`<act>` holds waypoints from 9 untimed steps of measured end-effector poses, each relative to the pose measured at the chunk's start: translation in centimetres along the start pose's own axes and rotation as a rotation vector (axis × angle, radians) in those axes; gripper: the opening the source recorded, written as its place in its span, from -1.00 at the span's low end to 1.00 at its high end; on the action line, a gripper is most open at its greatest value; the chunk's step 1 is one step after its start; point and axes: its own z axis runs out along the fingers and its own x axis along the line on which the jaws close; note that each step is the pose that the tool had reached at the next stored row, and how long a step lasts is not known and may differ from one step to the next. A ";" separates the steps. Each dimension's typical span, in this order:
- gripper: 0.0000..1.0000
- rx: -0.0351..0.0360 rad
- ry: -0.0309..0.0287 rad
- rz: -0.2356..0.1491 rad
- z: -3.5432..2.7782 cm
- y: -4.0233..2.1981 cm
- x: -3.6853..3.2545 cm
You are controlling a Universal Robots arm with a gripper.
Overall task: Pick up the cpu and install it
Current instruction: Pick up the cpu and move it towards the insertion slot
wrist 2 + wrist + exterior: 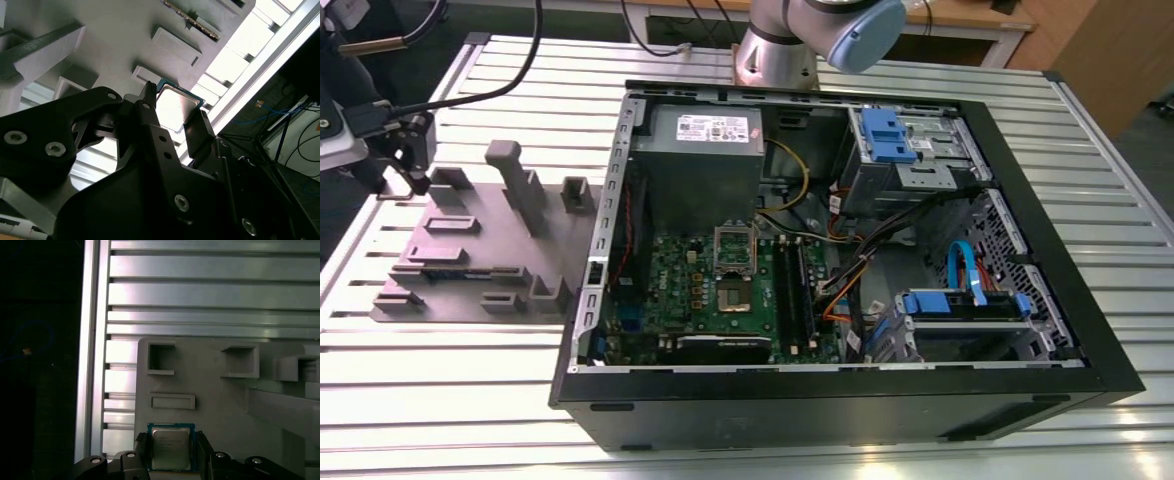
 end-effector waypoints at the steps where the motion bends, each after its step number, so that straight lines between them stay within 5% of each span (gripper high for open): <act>1: -0.06 0.0000 0.0000 0.000 -0.01 0.00 0.00; 9: -0.06 0.0000 0.0000 0.000 -0.05 0.00 0.00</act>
